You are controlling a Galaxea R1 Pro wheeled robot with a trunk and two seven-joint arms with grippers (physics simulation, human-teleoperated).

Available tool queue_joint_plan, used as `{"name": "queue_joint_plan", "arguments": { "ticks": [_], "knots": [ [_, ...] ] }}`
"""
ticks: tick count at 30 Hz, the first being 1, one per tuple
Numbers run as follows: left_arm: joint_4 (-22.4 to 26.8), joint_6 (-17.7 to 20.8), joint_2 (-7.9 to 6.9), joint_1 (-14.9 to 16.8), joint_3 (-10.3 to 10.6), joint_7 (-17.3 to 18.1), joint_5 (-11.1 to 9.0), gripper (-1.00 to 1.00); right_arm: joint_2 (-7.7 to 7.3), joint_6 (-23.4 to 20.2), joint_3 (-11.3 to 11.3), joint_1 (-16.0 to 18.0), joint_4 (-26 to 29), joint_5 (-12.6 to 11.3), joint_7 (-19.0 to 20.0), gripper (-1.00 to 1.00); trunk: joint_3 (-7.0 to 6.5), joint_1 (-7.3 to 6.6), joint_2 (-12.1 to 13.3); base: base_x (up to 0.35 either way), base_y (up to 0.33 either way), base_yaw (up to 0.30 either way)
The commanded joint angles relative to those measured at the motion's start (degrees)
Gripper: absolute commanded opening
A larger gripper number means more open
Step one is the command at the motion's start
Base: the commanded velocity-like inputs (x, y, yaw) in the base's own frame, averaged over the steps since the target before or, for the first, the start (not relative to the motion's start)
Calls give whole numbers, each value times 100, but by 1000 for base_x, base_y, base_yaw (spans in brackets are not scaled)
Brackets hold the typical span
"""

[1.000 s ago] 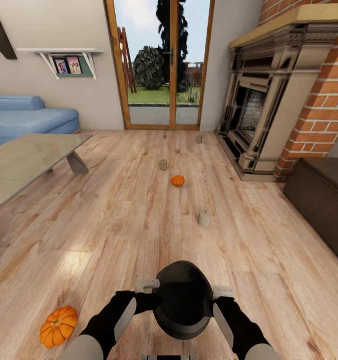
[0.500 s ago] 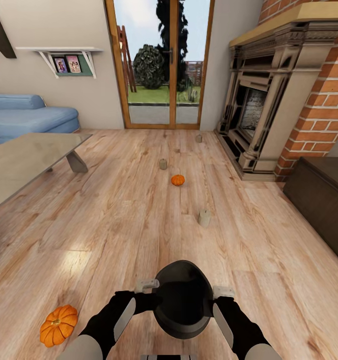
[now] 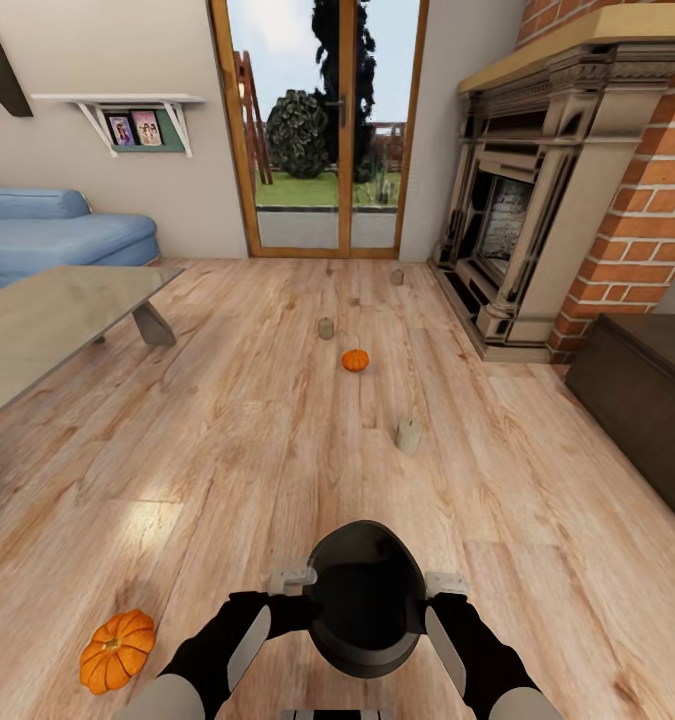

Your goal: Place each of the two pumpkins and all three candles from the living room inside a cabinet in the living room (use any cabinet), then make sure every cabinet is closed, and position the cauldron so it is next to a table in the living room.

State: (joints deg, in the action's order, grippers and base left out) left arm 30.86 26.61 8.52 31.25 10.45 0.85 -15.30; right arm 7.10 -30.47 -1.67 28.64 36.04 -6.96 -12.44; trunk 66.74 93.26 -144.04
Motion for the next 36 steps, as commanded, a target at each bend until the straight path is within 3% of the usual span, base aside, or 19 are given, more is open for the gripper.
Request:
{"name": "queue_joint_plan", "arguments": {
  "ticks": [1,4,36],
  "knots": [
    [4,24,-1,1,9,2,-10,100,-2,-20,-18,1,8,-60,-48,100,27,1,-3,0,0,0],
    [0,21,0,3,9,2,-8,100,1,-20,-18,1,8,-60,-48,100,93,9,-7,0,0,0],
    [-1,20,1,4,1,2,-8,100,0,-20,-18,1,8,-60,-48,100,93,9,-7,0,0,0]
  ]
}}
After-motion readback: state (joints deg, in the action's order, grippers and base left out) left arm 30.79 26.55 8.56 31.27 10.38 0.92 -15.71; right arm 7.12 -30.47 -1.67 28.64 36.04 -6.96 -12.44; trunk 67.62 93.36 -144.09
